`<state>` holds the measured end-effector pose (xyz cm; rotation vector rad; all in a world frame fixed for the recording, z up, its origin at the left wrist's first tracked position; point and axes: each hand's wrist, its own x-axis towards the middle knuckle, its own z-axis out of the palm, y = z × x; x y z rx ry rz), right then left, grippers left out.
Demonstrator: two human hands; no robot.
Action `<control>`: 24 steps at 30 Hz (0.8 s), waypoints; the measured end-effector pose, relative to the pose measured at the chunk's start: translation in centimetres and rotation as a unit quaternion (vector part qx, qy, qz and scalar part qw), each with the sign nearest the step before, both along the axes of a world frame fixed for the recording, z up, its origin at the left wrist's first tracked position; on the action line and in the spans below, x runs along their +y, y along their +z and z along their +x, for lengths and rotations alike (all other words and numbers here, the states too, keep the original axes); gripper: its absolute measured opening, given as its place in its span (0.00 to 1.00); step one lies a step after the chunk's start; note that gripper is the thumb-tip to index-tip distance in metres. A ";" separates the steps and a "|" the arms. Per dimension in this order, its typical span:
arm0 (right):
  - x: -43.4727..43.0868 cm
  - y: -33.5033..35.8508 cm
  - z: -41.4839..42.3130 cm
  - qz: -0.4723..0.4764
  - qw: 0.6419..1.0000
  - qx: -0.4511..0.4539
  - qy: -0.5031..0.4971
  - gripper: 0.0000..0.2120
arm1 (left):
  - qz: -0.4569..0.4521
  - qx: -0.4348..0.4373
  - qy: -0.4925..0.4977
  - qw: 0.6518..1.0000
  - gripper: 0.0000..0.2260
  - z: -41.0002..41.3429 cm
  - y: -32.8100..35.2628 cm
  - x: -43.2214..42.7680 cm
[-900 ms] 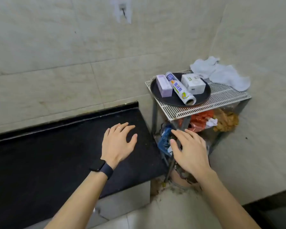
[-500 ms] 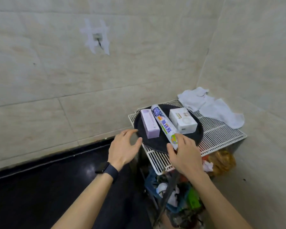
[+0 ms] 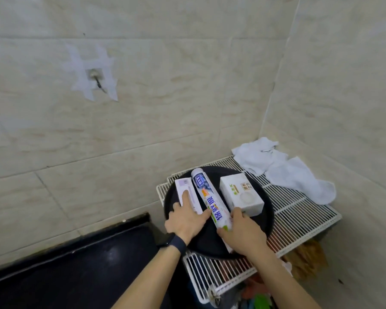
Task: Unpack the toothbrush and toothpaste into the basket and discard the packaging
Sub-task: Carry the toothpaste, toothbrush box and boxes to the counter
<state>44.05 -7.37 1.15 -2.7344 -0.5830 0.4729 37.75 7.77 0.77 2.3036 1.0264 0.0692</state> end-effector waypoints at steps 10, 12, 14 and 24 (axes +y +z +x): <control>-0.7 0.8 1.3 0.040 0.991 0.126 -0.019 0.32 | -0.204 -0.184 0.119 0.954 0.37 -5.4 2.0 -0.9; -1.2 1.1 1.8 0.105 0.981 0.160 -0.009 0.25 | -0.206 -0.218 0.135 0.944 0.36 -8.2 2.5 -0.6; -1.7 2.0 1.5 0.185 0.960 0.211 -0.002 0.18 | -0.185 -0.236 0.162 0.940 0.33 -10.8 2.8 0.3; 3.4 1.1 -12.9 0.267 0.890 0.294 0.227 0.24 | -0.084 -0.237 0.311 0.917 0.34 -26.3 3.7 3.8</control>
